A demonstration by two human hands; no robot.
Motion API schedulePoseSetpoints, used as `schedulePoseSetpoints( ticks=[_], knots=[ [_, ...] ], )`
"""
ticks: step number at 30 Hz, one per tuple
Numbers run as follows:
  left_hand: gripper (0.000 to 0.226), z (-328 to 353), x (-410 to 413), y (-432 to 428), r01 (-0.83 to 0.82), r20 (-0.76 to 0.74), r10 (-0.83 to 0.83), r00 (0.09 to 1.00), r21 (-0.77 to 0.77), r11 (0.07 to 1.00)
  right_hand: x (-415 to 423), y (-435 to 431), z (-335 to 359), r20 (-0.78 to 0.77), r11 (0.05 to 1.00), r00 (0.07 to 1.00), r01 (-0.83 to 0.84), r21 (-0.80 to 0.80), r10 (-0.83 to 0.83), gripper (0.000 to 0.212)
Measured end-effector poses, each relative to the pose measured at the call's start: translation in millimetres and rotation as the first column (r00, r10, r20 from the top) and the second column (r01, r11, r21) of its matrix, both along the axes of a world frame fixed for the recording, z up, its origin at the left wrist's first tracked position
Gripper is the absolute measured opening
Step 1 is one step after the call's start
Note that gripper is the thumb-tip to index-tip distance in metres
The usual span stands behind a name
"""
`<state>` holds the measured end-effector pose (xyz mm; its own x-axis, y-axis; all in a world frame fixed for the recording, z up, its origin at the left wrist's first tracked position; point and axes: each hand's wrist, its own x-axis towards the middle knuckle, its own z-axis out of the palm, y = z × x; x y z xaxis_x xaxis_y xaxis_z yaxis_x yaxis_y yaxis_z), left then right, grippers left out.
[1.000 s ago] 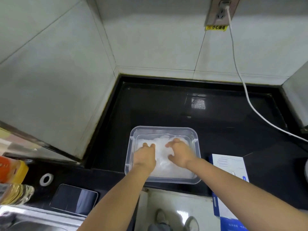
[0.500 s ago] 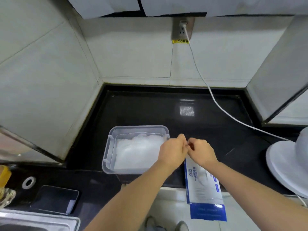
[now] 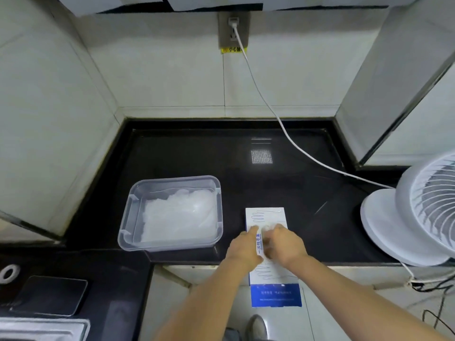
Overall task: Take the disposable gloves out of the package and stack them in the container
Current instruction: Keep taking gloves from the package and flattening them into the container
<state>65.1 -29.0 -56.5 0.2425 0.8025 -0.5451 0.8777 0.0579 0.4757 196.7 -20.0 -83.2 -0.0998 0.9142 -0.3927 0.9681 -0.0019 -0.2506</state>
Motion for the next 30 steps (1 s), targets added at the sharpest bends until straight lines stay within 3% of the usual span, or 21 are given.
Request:
schedulePoseSetpoints(
  ticks=[3, 6, 9, 12, 15, 18, 19, 25, 27, 28, 30],
  knots=[
    [0.085, -4, 3, -2, 0.016, -0.032, -0.016, 0.999, 0.020, 1.000, -1, -1, 0, -0.068, 0.999, 0.997, 0.029, 0.034, -0.026, 0.011],
    [0.087, -9, 2, -2, 0.013, -0.056, -0.011, 0.998, 0.034, 0.999, 7, 1, 3, -0.270, 0.991, 0.956, 0.126, 0.044, -0.110, 0.014],
    [0.083, -9, 3, -2, 0.016, -0.057, -0.012, 0.998, 0.059, 0.998, 17, 7, 14, -0.536, 0.957, 0.812, 0.290, 0.028, -0.230, 0.011],
    [0.084, -9, 4, -3, 0.015, -0.058, -0.011, 0.998, 0.064, 0.998, 17, 14, 29, -0.699, 0.921, 0.655, 0.390, -0.011, -0.286, 0.008],
    [0.071, -8, 4, 0, 0.020, -0.059, -0.017, 0.998, 0.050, 0.999, 12, 23, 42, -0.797, 0.877, 0.518, 0.480, -0.028, -0.310, 0.012],
    [0.017, -3, 1, 7, -0.097, 0.081, 0.092, 0.992, 0.056, 0.994, 8, 28, 51, -0.841, 0.843, 0.413, 0.531, -0.089, -0.350, 0.020],
    [0.011, -1, -1, 9, -0.144, 0.132, 0.136, 0.982, 0.052, 0.988, 8, 28, 53, -0.850, 0.827, 0.383, 0.552, -0.103, -0.361, 0.020],
    [0.029, 4, -7, 16, -0.094, 0.127, 0.091, 0.988, 0.013, 0.996, 0, 39, 73, -0.896, 0.789, 0.182, 0.565, -0.242, -0.405, 0.024],
    [0.025, 10, -5, 20, -0.250, 0.278, 0.256, 0.926, -0.055, 0.967, -3, 41, 80, -0.894, 0.812, 0.157, 0.505, -0.293, -0.420, 0.023],
    [0.021, 18, -5, 23, -0.356, 0.371, 0.375, 0.850, -0.120, 0.927, -5, 41, 84, -0.886, 0.800, 0.136, 0.506, -0.322, -0.443, 0.021],
    [0.021, 35, -6, 32, -0.518, 0.548, 0.573, 0.609, -0.272, 0.811, -5, 43, 84, -0.847, 0.749, 0.135, 0.552, -0.366, -0.513, 0.016]
  ],
)
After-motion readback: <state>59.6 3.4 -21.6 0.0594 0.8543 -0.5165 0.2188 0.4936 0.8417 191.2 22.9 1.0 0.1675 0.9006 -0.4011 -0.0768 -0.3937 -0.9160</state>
